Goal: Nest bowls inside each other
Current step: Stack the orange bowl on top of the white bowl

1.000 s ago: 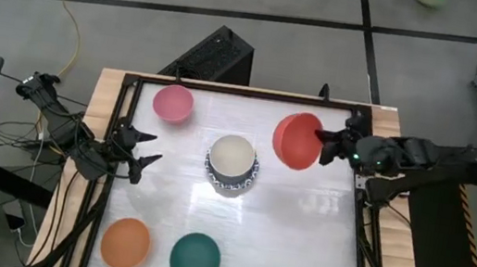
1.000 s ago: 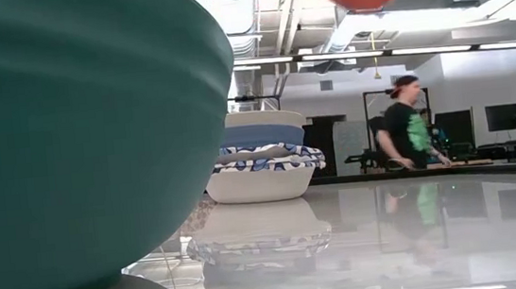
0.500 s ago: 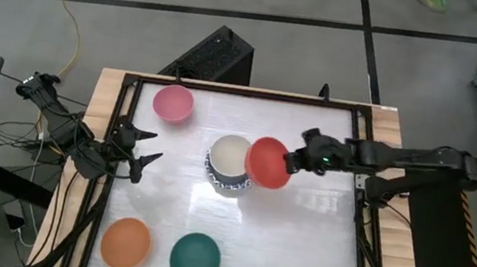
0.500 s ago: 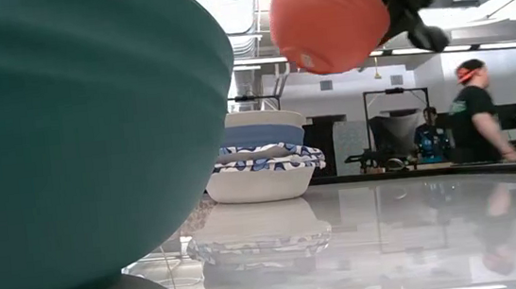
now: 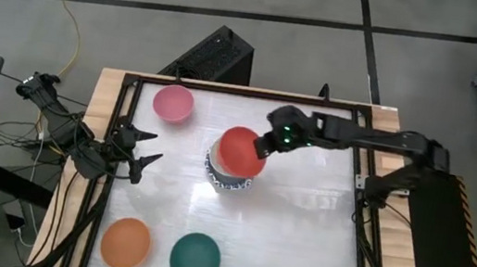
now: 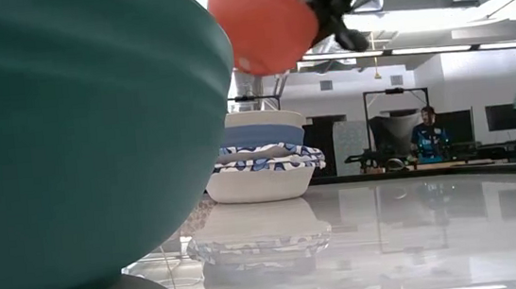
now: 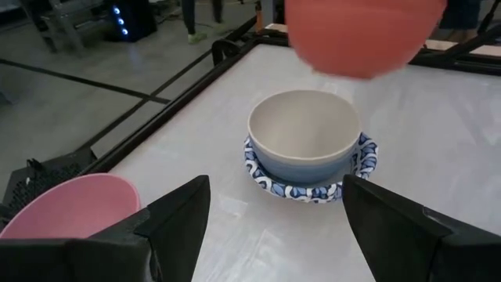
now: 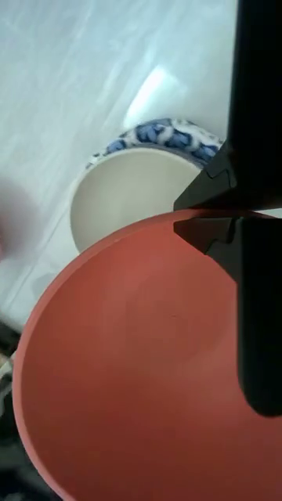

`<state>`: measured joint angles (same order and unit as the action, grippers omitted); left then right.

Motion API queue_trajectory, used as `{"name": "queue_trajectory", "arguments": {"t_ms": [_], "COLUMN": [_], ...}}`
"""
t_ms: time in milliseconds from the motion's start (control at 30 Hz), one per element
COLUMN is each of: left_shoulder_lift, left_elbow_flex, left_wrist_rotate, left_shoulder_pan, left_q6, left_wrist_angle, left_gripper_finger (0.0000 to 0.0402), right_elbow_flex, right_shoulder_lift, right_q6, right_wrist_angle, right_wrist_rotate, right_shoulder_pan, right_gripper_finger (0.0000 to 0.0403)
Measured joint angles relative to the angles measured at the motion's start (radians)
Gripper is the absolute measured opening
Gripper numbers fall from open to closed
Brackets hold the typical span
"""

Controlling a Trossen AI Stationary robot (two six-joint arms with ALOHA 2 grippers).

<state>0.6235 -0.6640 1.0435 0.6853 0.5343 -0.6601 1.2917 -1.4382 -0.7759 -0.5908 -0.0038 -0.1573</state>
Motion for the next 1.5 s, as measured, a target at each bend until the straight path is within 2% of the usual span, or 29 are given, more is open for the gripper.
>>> {"name": "queue_trajectory", "arguments": {"t_ms": [100, 267, 433, 667, 900, 1200, 1500], "left_shoulder_lift": [-0.002, -0.002, -0.002, -0.002, -0.002, -0.002, -0.002], "left_elbow_flex": [0.0, 0.0, 0.0, 0.0, 0.0, 0.0, 0.0], "left_wrist_rotate": [-0.001, -0.001, -0.002, -0.017, -0.017, -0.017, -0.017], "left_shoulder_pan": [0.0, 0.0, 0.0, 0.0, 0.0, 0.0, 0.0], "left_q6": [0.001, -0.009, -0.017, -0.029, -0.026, -0.025, -0.025], "left_wrist_angle": [0.0, -0.001, -0.003, -0.004, -0.004, -0.004, -0.004], "left_gripper_finger": [0.0279, 0.0279, 0.0279, 0.0279, 0.0279, 0.0279, 0.0279], "right_elbow_flex": [0.067, 0.135, 0.186, 0.19, 0.189, 0.189, 0.189], "right_shoulder_lift": [-0.076, -0.182, -0.235, -0.233, -0.259, -0.284, -0.284], "right_q6": [0.033, 0.049, 0.078, 0.108, 0.123, 0.126, 0.131], "right_wrist_angle": [-0.03, -0.036, -0.071, -0.138, -0.185, -0.163, -0.16], "right_wrist_rotate": [-0.029, -0.137, -0.157, -0.153, -0.096, -0.09, -0.035], "right_shoulder_pan": [-0.02, -0.064, -0.097, -0.121, -0.119, -0.118, -0.118], "right_gripper_finger": [0.0009, 0.0009, 0.0009, 0.0009, 0.0009, 0.0009, 0.0009]}}
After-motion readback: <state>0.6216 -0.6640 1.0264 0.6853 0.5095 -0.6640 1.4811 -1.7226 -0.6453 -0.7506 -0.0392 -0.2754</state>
